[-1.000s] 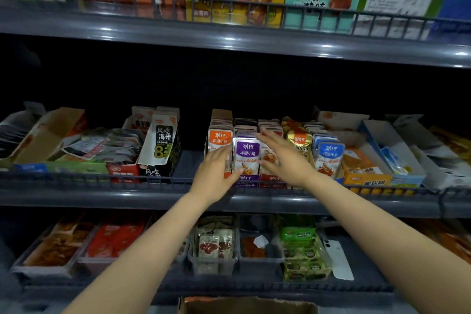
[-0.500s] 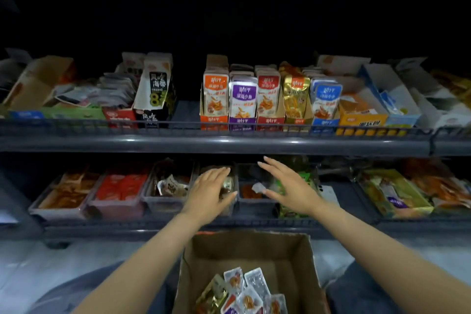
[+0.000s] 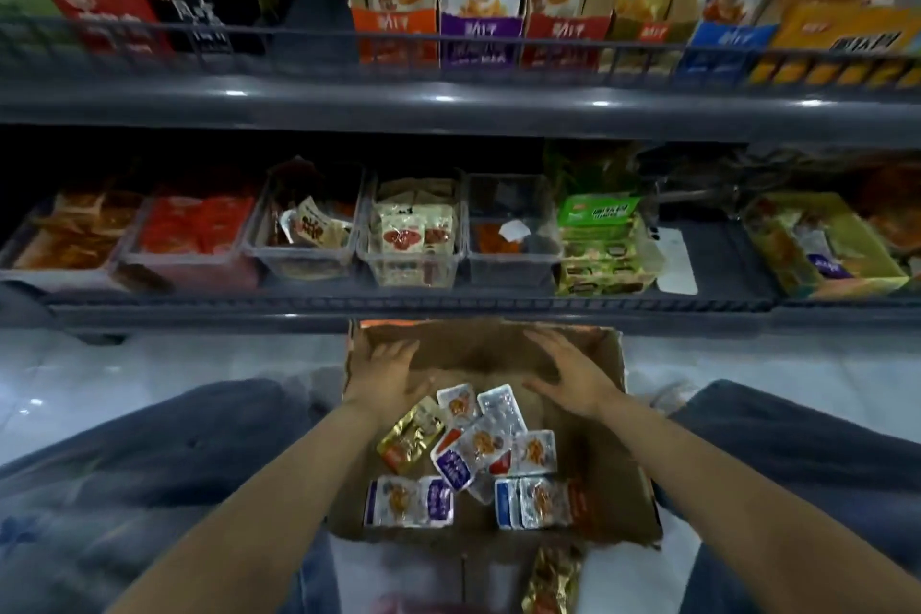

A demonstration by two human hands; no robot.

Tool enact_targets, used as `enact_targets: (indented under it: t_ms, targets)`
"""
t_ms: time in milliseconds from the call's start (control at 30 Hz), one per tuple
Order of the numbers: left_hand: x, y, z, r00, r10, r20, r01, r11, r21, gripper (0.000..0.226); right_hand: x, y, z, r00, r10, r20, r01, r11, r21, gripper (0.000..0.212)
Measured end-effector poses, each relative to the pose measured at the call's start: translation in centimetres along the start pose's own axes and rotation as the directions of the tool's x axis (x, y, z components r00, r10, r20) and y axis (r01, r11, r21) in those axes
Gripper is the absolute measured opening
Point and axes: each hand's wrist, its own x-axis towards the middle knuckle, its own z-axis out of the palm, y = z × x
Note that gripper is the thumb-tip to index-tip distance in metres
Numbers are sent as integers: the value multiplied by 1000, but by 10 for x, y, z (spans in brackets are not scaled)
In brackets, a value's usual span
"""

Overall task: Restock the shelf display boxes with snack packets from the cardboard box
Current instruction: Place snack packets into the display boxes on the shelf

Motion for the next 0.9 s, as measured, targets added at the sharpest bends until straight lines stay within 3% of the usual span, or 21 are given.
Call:
enact_targets:
  t_ms: [200,333,533,633,767,900]
  targets:
    - [13,-13,51,981,-67,180,74,997,-32,59,6,35,55,972,178,155,-211,950,232,73]
    - [19,-20,84,937,-76,342,111,990,-84,59,10,50,90,945,212,247,-269,936,226,65]
    - [24,-31,114,868,-108,485,151,987,-50,64,22,55,130,898,290,332,-384,885,265,72]
    - [26,-35,127,836,-95,540,129,991,-24,66,28,55,140,914,245,324,-321,925,205,73]
    - [32,-40,144,782,-106,614,183,981,-63,64,35,57,148,930,102,354,-105,994,-11,83]
    - [37,-38,154,727,-83,682,203,974,-97,61,47,56,162,919,9,394,-2,1000,-18,83]
